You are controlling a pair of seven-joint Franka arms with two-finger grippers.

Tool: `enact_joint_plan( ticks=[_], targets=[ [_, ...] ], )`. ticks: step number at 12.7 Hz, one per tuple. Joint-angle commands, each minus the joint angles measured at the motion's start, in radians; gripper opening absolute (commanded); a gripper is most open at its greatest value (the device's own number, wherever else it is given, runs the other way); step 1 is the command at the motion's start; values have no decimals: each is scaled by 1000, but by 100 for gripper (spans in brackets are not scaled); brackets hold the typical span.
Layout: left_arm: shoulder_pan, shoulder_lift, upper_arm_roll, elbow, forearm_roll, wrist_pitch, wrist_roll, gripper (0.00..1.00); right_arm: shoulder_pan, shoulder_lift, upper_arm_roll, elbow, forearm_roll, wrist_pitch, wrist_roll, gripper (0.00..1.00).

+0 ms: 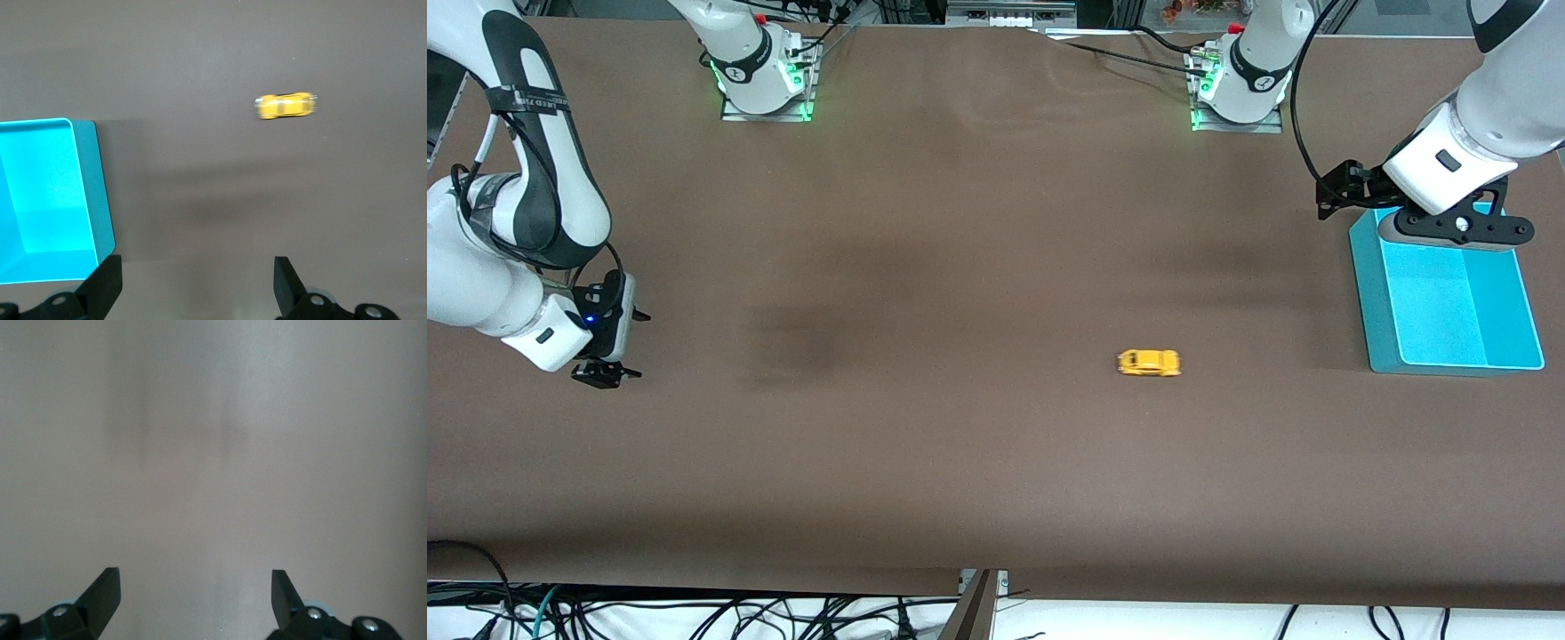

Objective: Wind and store yellow beetle car
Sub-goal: 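Retract the right gripper while the left gripper reaches toward the car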

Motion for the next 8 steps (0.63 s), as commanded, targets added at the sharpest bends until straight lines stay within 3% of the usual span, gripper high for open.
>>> enact_joint_plan(
  ticks=[1,5,8],
  targets=[
    [5,13,-3,31,-20,-36,3,100,1,-8,-2,9,3,-24,16,100],
    [-8,14,-15,15,-20,-79,7,100,2,-83,-2,9,-2,-65,95,100],
    [-12,37,-17,-30,-12,31,30,100,33,-201,-3,9,-34,-171,283,100]
  ],
)
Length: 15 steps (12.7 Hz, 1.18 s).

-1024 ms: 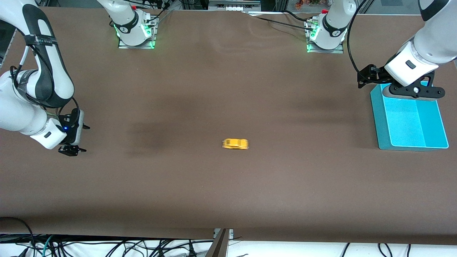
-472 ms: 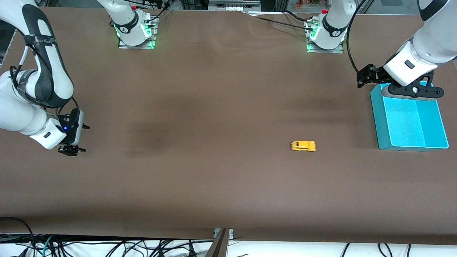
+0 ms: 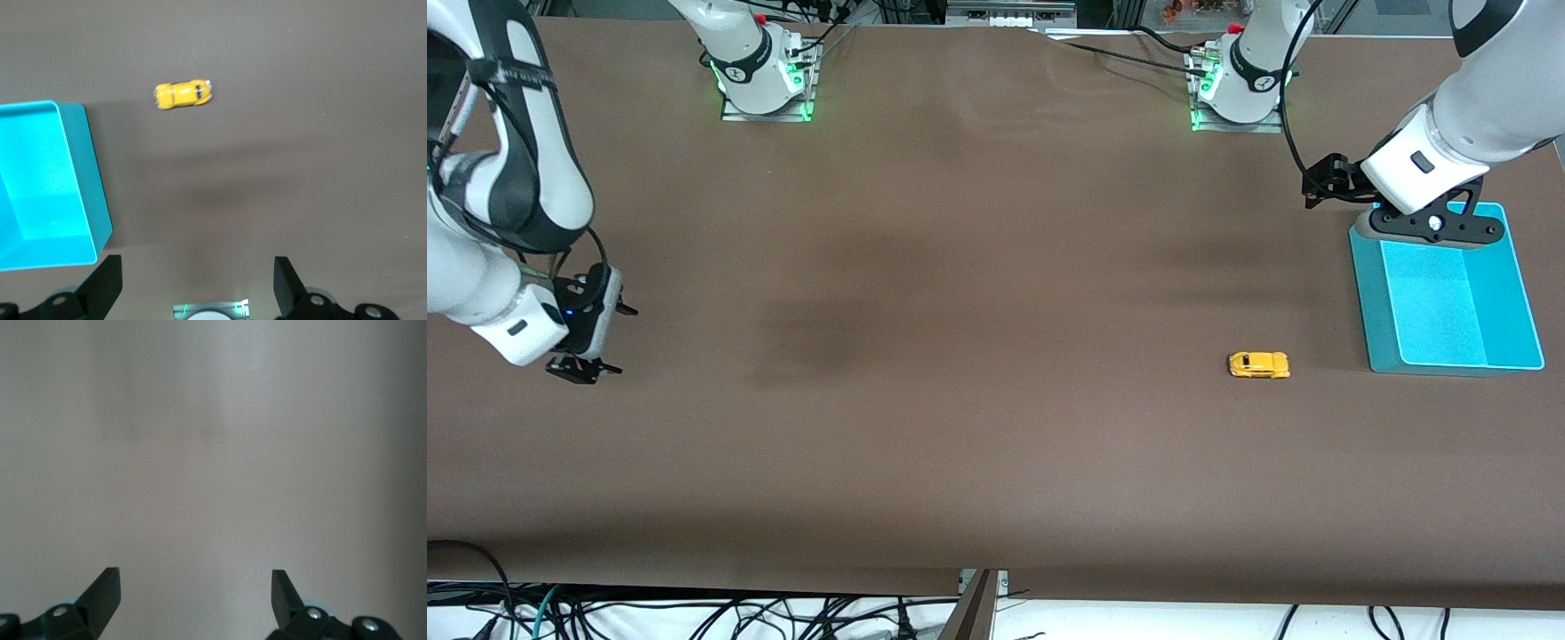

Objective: Wind and store yellow beetle car
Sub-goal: 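Retract the right gripper while the left gripper reaches toward the car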

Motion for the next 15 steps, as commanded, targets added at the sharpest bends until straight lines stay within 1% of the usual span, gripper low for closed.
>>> enact_joint_plan(
  ticks=[1,3,4,6,7,9,11,12,13,15],
  targets=[
    [-6,18,-8,-70,-7,110,25,100,33,-141,-5,-15,-20,-106,218,100],
    [-6,24,-10,-124,-1,194,70,100,65,-215,-8,-6,-20,-193,424,100],
    [-1,46,-10,-131,-1,216,122,100,78,-235,-8,14,-20,-245,531,100],
    [4,104,-8,-129,1,227,350,100,101,-259,-11,57,-19,-345,771,100],
    [4,121,-8,-131,1,226,432,100,107,-270,-11,80,-13,-389,881,100],
    [2,150,-8,-131,8,230,506,100,131,-276,-20,123,-13,-430,1079,100],
    [0,176,-8,-135,62,233,688,100,148,-287,-28,134,-5,-430,1256,100],
    [11,199,-8,-147,70,253,777,100,150,-289,-29,134,10,-430,1322,100],
    [34,219,-7,-158,70,290,861,100,150,-292,-29,134,32,-430,1342,100],
    [60,253,-7,-204,73,389,1048,100,150,-290,-29,132,40,-422,1347,100]
  ],
)
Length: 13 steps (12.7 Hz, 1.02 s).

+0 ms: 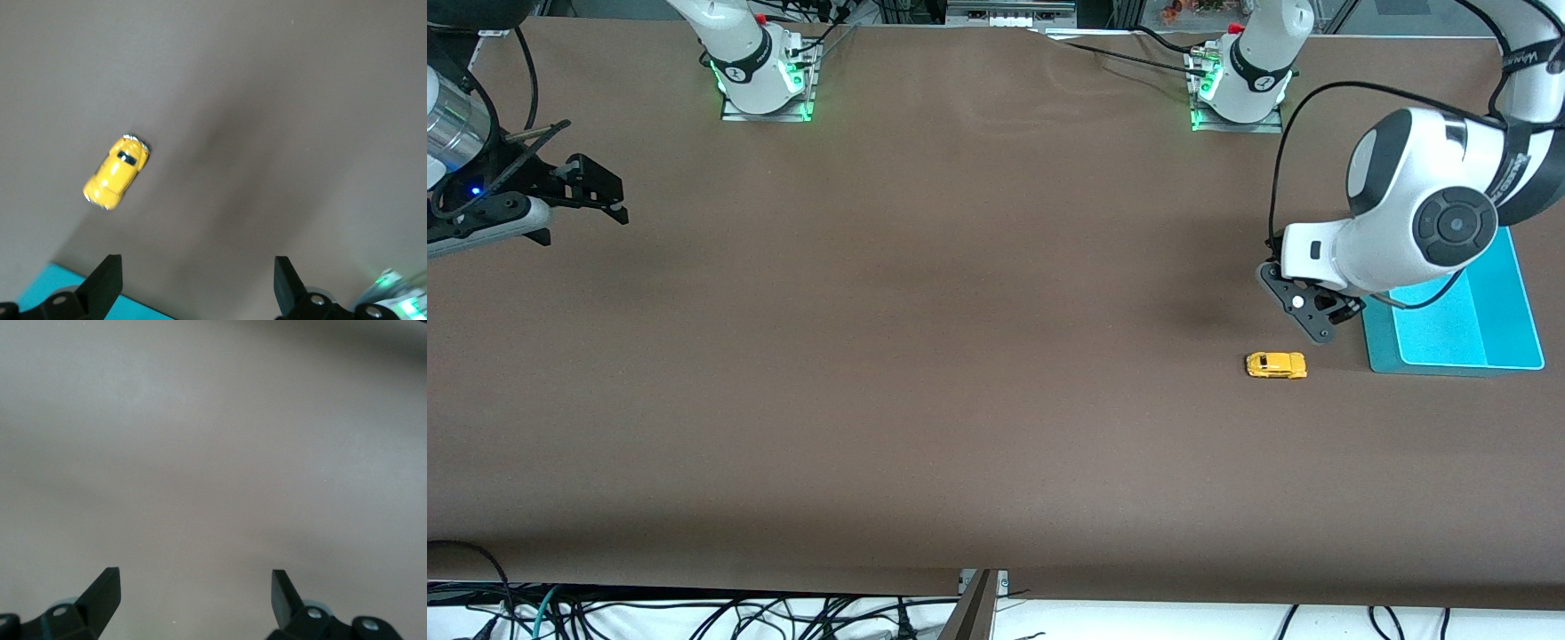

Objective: Wind and store yellow beetle car
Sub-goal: 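Retract the right gripper while the left gripper reaches toward the car, then lower the left gripper onto the yellow car and close on it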

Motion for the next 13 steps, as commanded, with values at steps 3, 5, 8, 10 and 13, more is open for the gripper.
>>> enact_joint_plan(
  ticks=[3,5,8,10,13],
  targets=[
    [15,44,-5,-152,71,175,311,100,12,3,-17,-24,18,26,27,100],
    [16,45,-6,-235,142,338,342,100,12,0,-17,-28,13,22,27,100],
    [27,135,-5,-248,194,532,414,100,12,3,-16,-19,9,17,25,100],
    [47,191,-5,-248,268,603,414,100,12,6,-13,-18,9,18,25,100],
    [70,215,-5,-257,288,673,416,100,12,8,-11,-18,9,23,25,100]
  ],
)
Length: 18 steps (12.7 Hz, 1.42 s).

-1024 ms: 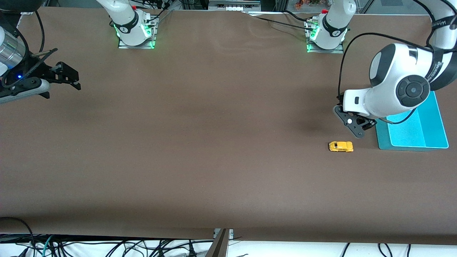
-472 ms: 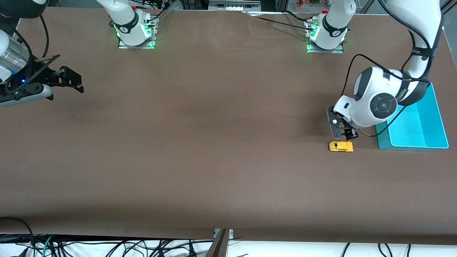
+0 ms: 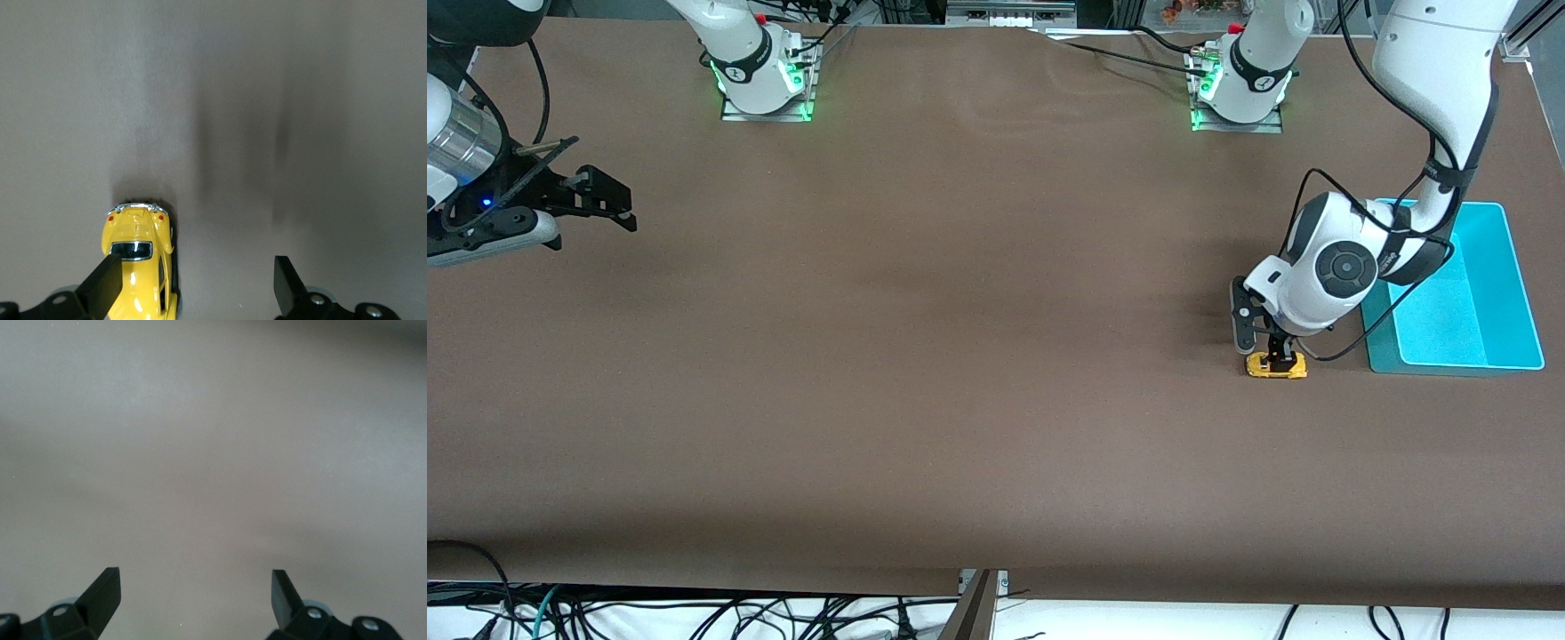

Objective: Wind and store yellow beetle car
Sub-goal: 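Lower the left gripper onto the yellow car and close on it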

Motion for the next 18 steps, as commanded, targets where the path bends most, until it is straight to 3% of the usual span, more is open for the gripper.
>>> enact_joint_plan(
  ticks=[1,4,8,15,16,18],
  targets=[
    [17,18,-6,1,46,60,21,100,8,-4,-5,1,5,4,8,100],
    [22,49,-4,1,51,119,21,100,5,-4,-8,1,5,2,9,100],
    [17,18,-1,12,53,111,49,100,5,-6,-7,1,7,-2,9,100],
    [57,57,5,30,92,146,49,99,5,-6,-8,1,7,-1,8,100],
    [62,70,5,30,92,156,49,94,5,-6,-8,1,7,-1,8,100],
    [74,72,2,26,91,156,49,64,5,-6,-8,1,7,-1,8,100]
  ],
)
